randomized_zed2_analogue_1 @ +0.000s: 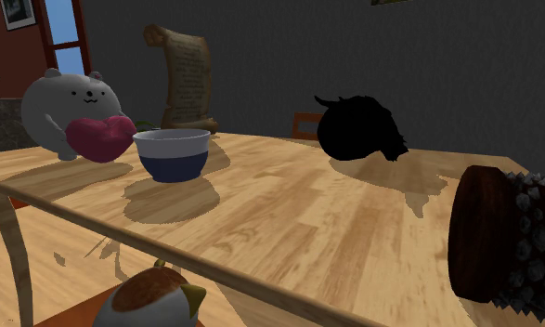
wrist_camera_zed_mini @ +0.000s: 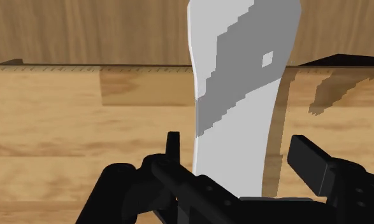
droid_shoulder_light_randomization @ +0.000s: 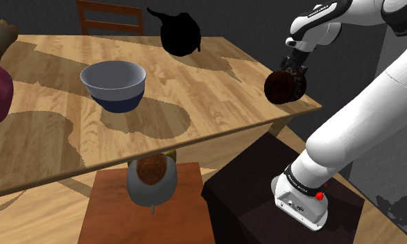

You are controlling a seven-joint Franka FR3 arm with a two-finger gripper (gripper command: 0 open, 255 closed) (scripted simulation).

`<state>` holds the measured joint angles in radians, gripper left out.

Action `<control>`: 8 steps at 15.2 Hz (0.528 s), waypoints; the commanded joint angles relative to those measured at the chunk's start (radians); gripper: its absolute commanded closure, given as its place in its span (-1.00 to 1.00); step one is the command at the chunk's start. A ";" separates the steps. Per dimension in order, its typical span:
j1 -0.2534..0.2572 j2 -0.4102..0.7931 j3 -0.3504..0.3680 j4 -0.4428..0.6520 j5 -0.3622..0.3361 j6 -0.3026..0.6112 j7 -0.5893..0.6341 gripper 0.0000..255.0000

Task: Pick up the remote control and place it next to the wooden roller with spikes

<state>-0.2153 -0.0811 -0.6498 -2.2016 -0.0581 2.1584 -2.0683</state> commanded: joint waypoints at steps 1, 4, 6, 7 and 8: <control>0.000 0.000 0.000 0.000 0.000 0.000 0.000 -1.00; 0.000 0.000 0.000 0.000 0.000 0.000 0.000 -1.00; 0.000 -0.018 0.004 0.019 -0.011 -0.034 0.009 -1.00; 0.001 -0.034 0.007 0.039 -0.021 -0.068 0.016 -1.00; 0.001 -0.049 0.011 0.061 -0.029 -0.102 0.023 -1.00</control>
<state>-0.2145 -0.1171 -0.6412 -2.1734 -0.0801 2.1012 -2.0499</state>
